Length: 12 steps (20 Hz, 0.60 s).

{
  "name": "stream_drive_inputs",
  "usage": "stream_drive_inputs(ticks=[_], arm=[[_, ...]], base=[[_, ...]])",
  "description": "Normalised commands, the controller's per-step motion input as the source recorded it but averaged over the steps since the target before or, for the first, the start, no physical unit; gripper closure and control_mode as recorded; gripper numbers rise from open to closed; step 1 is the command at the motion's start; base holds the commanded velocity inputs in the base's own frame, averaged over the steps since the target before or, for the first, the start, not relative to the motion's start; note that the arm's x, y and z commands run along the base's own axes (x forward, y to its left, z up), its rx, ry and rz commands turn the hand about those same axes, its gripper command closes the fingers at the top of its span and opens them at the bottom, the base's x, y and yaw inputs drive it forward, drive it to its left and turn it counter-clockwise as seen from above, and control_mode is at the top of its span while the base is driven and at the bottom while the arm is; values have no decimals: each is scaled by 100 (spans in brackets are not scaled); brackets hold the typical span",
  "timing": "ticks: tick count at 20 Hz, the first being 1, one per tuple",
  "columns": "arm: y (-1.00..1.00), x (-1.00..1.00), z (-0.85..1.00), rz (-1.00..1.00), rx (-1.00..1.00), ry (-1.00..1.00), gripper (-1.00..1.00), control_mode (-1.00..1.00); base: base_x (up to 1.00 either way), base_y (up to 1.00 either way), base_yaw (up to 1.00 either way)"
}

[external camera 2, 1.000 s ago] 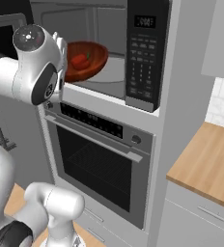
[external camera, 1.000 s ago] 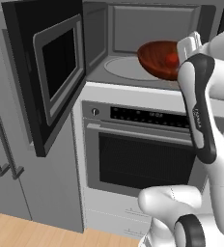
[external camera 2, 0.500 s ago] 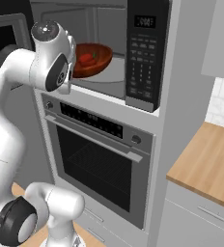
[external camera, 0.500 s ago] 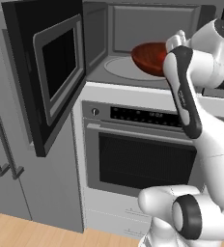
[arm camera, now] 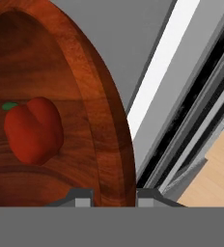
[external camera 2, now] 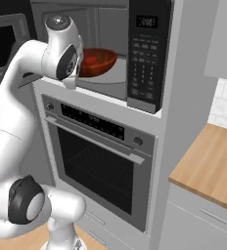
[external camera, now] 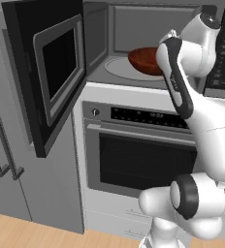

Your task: Pick the bell pepper from the sink and place it in the bowl. Then pick the bowl and place it in the microwave. Then close the microwave door and press the start button.

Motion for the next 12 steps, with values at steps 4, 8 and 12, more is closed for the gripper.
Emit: stream_drive_inputs(ticks=[4, 8, 12], arm=[[0, 36, -13, 0, 0, 2, 100, -100], [0, 32, -18, 0, 0, 1, 100, -100], [0, 32, -22, 0, 0, 2, 100, -100]], base=[[0, 0, 0], [0, 0, 0], [0, 0, 0]])
